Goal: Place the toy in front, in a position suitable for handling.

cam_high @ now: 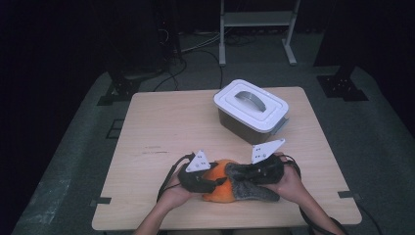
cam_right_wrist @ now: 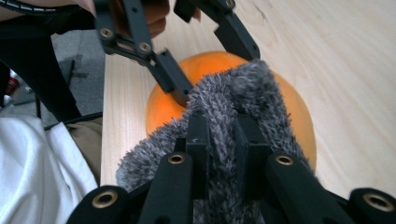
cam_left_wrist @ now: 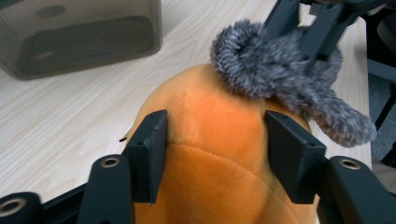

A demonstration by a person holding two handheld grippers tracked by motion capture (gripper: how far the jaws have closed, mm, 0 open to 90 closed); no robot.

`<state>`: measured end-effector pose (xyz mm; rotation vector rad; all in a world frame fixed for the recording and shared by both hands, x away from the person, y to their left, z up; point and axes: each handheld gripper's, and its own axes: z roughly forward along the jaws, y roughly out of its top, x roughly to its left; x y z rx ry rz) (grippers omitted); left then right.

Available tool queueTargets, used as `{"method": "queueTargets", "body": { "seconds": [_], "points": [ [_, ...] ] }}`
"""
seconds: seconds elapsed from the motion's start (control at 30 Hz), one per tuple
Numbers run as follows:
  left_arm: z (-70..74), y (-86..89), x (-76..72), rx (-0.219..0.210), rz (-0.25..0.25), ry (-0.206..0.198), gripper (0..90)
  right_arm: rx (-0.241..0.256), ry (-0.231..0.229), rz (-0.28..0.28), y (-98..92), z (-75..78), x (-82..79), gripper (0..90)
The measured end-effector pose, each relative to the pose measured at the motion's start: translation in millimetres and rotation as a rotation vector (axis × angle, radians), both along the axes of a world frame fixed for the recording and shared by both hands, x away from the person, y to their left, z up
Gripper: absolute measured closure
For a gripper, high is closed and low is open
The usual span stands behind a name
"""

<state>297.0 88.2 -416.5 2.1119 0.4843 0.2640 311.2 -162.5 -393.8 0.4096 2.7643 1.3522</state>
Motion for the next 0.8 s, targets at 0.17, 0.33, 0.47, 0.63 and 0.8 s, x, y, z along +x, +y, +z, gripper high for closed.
{"method": "queueTargets", "body": {
  "seconds": [0.17, 0.33, 0.47, 0.63, 0.8],
  "points": [
    [5.5, 3.2, 2.2, -0.013, 0.002, -0.001, 23.3, -0.003, 0.037, -0.014, -8.4, -8.1, 6.3, 77.5],
    [1.8, 3.8, 2.3, -0.001, -0.028, 0.012, 27.9, -0.010, 0.068, -0.014, -17.0, -9.8, 8.7, 77.4],
    [2.3, 2.9, -4.1, 0.050, -0.106, -0.044, 36.9, 0.032, 0.044, -0.032, -23.0, -5.1, 9.5, 77.5],
    [3.9, -0.2, -14.9, 0.121, -0.208, -0.131, 38.2, 0.040, 0.065, -0.029, -23.3, -6.6, 13.2, 77.4],
    [6.3, -5.1, -21.4, 0.145, -0.253, -0.174, 38.8, 0.053, 0.052, -0.035, -27.2, -1.9, 13.1, 77.4]
  ]
}}
